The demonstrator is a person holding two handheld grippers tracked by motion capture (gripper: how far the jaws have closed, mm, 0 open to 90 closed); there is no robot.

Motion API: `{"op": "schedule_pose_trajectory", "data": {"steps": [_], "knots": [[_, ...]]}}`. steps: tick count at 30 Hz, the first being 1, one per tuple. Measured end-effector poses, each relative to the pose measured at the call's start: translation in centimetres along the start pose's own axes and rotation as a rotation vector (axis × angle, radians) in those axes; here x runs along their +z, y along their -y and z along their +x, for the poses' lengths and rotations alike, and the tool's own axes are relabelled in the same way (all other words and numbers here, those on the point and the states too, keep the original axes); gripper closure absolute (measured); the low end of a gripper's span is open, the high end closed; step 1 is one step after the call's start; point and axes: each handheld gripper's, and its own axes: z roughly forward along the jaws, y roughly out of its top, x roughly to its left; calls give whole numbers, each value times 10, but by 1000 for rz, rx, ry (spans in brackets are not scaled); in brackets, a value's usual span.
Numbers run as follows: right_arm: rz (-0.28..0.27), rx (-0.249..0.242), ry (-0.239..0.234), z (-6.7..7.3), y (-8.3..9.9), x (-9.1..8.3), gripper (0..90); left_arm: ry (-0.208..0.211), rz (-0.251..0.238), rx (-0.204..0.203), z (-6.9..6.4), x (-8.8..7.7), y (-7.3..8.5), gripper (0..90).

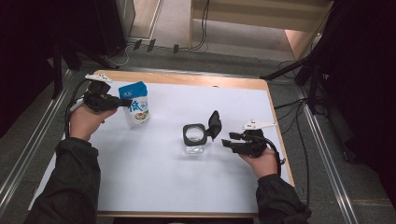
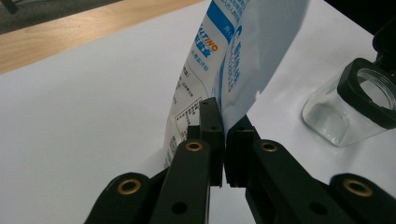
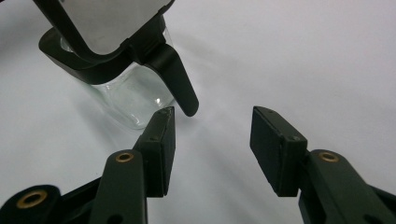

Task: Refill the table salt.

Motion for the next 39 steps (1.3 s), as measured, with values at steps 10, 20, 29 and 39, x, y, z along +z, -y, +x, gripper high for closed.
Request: {"op": "schedule_pose_trajectory", "data": {"steps": [10,20,29,39], "knots": [[-33,-11,-19,8,-3,-10,520,20,10,-8,-9,1,-5,900],[-31,-42,-73,32,-6,-22,543,76,3,7,-22,-10,-15,900],[-13,-68,-141,64,-10,-23,559,127,-17,9,-35,-22,-25,900],[-9,-111,-222,101,-24,-2,556,143,-3,57,-60,-34,-33,900]]}}
